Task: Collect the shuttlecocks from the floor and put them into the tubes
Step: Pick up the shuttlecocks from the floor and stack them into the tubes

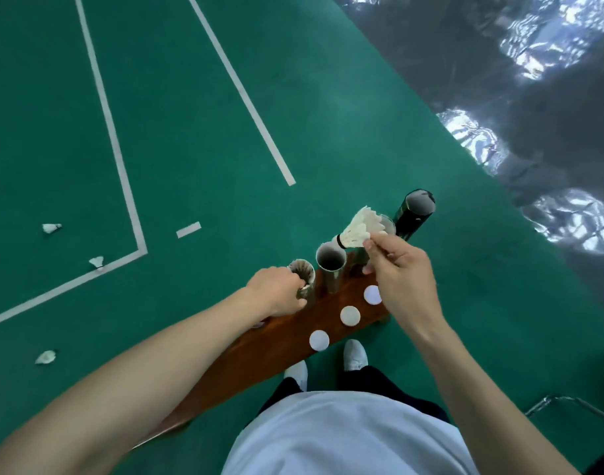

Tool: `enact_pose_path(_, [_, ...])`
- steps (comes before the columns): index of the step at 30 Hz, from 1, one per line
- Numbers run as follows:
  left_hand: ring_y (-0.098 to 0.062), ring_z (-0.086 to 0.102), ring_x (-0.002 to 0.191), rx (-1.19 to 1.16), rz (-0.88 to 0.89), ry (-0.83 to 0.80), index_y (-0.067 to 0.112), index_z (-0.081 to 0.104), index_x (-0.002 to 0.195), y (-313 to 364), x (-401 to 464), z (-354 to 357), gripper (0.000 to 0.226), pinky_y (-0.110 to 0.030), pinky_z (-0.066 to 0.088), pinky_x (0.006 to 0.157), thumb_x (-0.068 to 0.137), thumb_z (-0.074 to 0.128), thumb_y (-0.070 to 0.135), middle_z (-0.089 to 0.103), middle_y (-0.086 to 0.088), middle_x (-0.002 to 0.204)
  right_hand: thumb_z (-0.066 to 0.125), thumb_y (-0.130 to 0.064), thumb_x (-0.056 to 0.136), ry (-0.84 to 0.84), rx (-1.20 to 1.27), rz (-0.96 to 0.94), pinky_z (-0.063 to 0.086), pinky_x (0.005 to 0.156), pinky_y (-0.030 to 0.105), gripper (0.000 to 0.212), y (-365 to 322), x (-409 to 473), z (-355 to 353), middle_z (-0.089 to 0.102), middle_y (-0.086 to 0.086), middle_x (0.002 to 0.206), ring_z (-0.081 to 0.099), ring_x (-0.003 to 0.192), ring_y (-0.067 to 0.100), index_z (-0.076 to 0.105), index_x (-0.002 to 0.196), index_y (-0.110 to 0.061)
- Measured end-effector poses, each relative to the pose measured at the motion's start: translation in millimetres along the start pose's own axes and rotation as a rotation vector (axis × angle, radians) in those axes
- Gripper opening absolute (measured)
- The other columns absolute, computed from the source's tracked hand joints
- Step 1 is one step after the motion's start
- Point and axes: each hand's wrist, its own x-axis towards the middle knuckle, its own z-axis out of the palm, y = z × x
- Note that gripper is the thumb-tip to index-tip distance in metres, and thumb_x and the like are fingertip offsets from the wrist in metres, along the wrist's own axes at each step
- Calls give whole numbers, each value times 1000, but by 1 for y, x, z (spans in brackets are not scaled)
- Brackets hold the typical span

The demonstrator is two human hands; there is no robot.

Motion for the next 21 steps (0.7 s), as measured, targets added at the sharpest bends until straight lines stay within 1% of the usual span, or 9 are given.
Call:
enact_pose_path(3, [-30,64,82,34,-39,-65,20,67,95,3,1,1,32,-33,45,62,91,51,48,67,-5,93,63,-21,102,-69,-75,-36,45,70,8,19,8,3,7,70,-24,82,64,74,-1,76,113,-31])
enact_pose_path(5, [-30,61,78,15,-73,-79,17,66,94,5,0,2,29,-33,44,62,95,50,42,66,-8,94,62,-21,102,-123,-117,-76,47,74,12,20,13,5,12,70,-27,89,66,79,1,74,112,-35])
enact_pose_path(7, [-29,59,75,-10,-96,-90,17,66,96,5,-2,2,27,-33,43,61,97,48,37,65,-8,94,61,-20,103,-176,-160,-116,55,75,28,22,17,6,15,70,-23,94,66,77,7,66,111,-40])
enact_pose_path(9, [-28,60,74,-17,-108,-85,18,65,96,5,-6,2,23,-33,46,60,97,48,35,64,-6,91,60,-20,103,-209,-205,-160,58,76,41,17,22,8,17,69,-15,94,65,77,12,64,112,-34])
enact_pose_path(12, [-26,60,74,-17,-89,-37,21,60,90,6,-12,0,17,-32,47,62,94,52,35,62,-1,84,61,-17,103,-217,-313,-257,54,74,36,16,27,11,21,69,-14,97,64,81,13,75,110,-21])
enact_pose_path(14, [-24,57,69,-60,-83,35,23,55,82,7,-18,-1,16,-30,41,58,93,53,35,58,4,76,62,-17,103,-228,-405,-298,56,82,34,21,29,11,25,73,-9,112,68,97,14,76,117,-15])
enact_pose_path(17, [-22,53,61,-164,-73,125,24,46,69,7,-28,-7,22,-28,33,51,90,55,26,51,6,64,62,-19,103,-263,-513,-342,58,89,42,24,30,11,33,72,-4,126,69,111,20,75,123,-14])
enact_pose_path(19, [-23,51,61,-192,-70,142,25,42,70,10,-36,-9,23,-29,35,53,90,53,21,49,6,65,61,-20,104,-311,-565,-380,58,86,43,24,35,10,41,71,-5,128,69,111,21,76,123,-16])
enact_pose_path(21, [-24,49,65,-172,-72,142,27,46,79,13,-43,-11,15,-31,41,57,93,49,22,51,4,73,61,-19,103,-327,-585,-408,59,84,41,25,42,10,49,71,-7,129,68,112,20,75,124,-18])
